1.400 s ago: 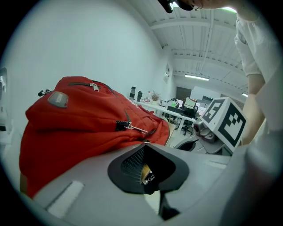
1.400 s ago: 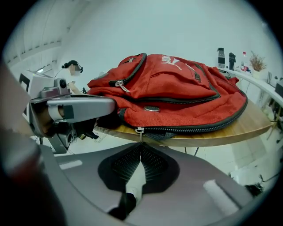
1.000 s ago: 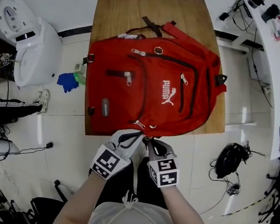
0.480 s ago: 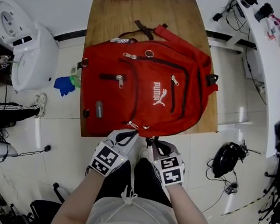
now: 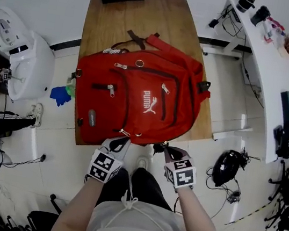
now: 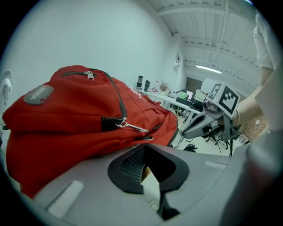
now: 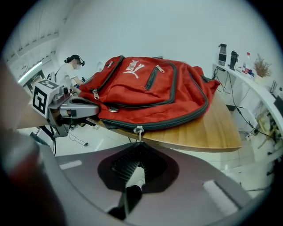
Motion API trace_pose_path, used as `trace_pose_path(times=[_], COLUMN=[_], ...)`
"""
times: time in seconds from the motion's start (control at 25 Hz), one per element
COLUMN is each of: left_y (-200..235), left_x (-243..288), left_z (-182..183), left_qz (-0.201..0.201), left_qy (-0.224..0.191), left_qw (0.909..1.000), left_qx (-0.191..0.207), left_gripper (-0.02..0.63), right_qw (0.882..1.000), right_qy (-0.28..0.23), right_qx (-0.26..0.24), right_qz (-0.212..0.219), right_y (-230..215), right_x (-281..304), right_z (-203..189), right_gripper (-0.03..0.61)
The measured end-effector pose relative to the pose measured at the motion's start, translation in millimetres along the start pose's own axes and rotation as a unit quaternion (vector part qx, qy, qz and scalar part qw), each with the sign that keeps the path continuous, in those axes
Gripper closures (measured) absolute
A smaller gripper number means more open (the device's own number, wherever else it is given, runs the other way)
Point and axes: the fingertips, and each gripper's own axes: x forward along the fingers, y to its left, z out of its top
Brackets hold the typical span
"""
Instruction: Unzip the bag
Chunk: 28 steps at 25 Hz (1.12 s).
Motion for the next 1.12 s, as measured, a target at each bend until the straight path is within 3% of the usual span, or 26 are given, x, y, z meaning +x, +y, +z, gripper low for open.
trace_pose_path(times=[0.24,1.12], left_y=[1,6], left_x=[1,6], left_z=[-2,-5], left_qz=[0.014,0.038], left_qy=[0.007,0.03], left_qw=[0.9996,0.9988], left_qx=[0.024,0.004], left_gripper=[0.606,0.606], right_qw=[1.0,0.997], right_qy=[-0.003,0.006], right_qx=[0.004,-0.009], right_qz=[-0.016,-0.072], right_y=[-32,-136], right_x=[-17,-38], right_z=[6,40], right_gripper=[0.568,0.565])
